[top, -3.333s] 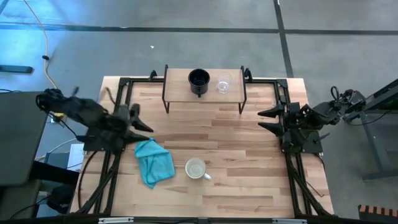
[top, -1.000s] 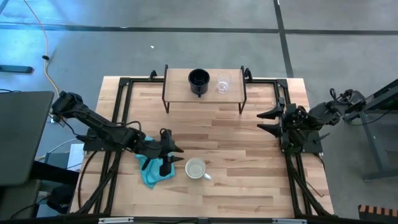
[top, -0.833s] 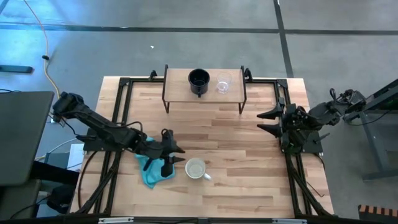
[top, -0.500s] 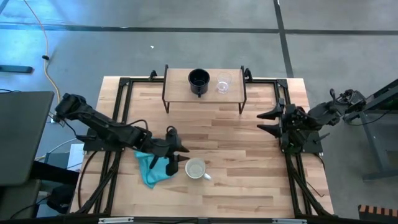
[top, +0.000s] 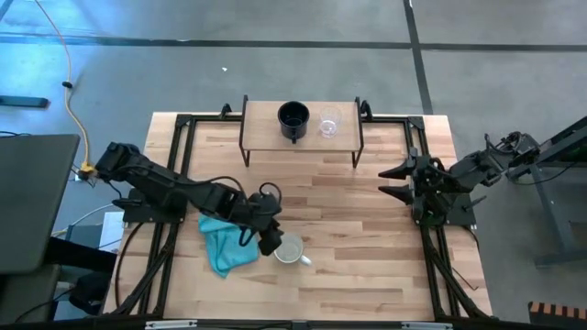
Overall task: Stack small to large cups/mugs on shelf
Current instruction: Put the blue mug on the shelf
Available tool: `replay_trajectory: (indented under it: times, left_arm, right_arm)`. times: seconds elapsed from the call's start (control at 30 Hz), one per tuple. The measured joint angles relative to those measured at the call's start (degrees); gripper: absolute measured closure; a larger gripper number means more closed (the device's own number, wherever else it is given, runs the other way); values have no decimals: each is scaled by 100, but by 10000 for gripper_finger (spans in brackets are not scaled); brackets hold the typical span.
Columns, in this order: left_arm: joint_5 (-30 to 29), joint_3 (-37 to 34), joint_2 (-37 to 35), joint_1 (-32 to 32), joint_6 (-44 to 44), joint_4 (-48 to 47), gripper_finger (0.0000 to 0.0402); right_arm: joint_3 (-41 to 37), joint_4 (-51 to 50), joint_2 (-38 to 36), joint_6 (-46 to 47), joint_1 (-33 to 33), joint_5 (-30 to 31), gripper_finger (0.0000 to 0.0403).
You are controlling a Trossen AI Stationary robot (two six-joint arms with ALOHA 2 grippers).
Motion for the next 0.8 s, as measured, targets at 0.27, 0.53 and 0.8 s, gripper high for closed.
replay_trajectory:
  times: [0.27,0.53,0.8]
  left_arm:
    - [257,103,267,-20,-899,-368,263]
    - [397,97,375,-105,-1727,-429,263]
    - [440,99,400,-204,-2130,-437,264]
  right_arm:
    - [0,-62,0,-16,0,-130,224]
    - [0,-188,2,-25,0,-265,224]
    - [0,-184,-1,-127,0,-368,224]
